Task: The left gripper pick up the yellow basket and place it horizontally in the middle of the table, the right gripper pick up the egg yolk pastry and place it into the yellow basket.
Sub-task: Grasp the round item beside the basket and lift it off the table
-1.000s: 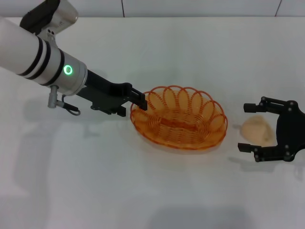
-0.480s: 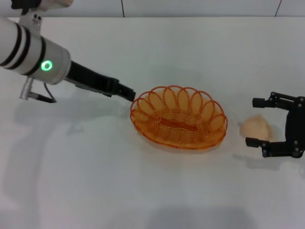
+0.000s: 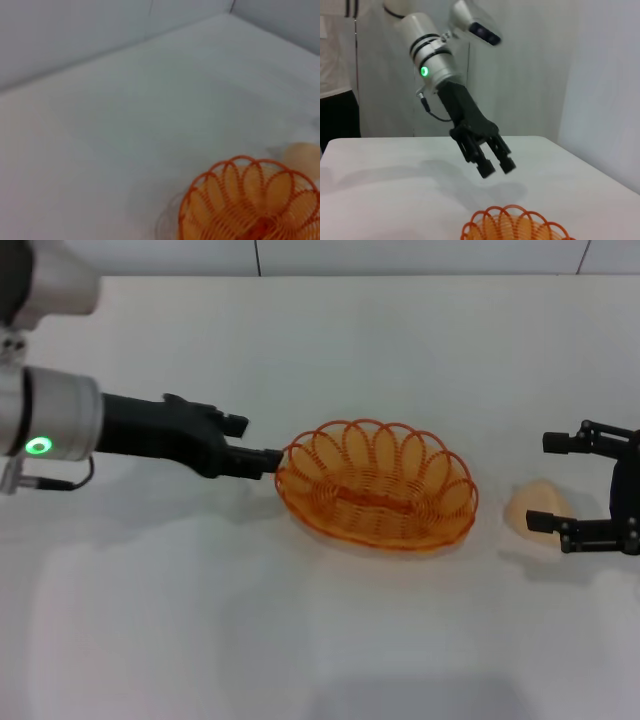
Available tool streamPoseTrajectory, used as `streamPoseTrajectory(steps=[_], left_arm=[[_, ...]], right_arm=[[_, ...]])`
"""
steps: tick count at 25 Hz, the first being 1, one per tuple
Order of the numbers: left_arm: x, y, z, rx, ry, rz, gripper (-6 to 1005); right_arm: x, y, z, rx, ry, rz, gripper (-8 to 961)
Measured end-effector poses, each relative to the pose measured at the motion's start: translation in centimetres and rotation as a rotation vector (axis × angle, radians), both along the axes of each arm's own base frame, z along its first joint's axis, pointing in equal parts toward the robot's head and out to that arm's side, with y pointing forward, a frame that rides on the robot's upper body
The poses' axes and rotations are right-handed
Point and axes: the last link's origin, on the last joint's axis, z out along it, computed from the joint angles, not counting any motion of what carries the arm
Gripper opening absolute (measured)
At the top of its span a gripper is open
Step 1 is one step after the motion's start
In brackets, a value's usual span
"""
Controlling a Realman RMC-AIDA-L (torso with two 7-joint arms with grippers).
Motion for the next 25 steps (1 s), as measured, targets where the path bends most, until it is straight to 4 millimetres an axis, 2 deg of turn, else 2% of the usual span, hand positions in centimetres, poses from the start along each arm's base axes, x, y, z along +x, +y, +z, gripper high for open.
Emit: streamPoseTrajectory(steps=[9,12,13,16,25], left_arm=[[-3.9,-3.0,1.7,0.171,-0.156,-0.3,713],[-4.8,-3.4,2.3,0.192,-0.179,-0.318,713],[-5.9,-4.0,3.1,0.194,-0.21,-0.311,713],[-6.8,-4.2,3.7,0.165,-0.218,-0.295,714],[-7.8,-4.7,3.6,0.068,-0.217,-0.268,752]], right_arm=[[0.2,0.9,0.5,-0.01,-0.056,-0.067,843],[0.1,1.2,0.4,-0.024,-0.09,-0.091,842],[0.0,1.3,0.3,-0.034,-0.099,-0.099,842],[-0.2,1.7,0.3,-0.06,-0.131,-0.126,842],[-0.9,3.2,0.2,-0.138,-0.28,-0.262,841]])
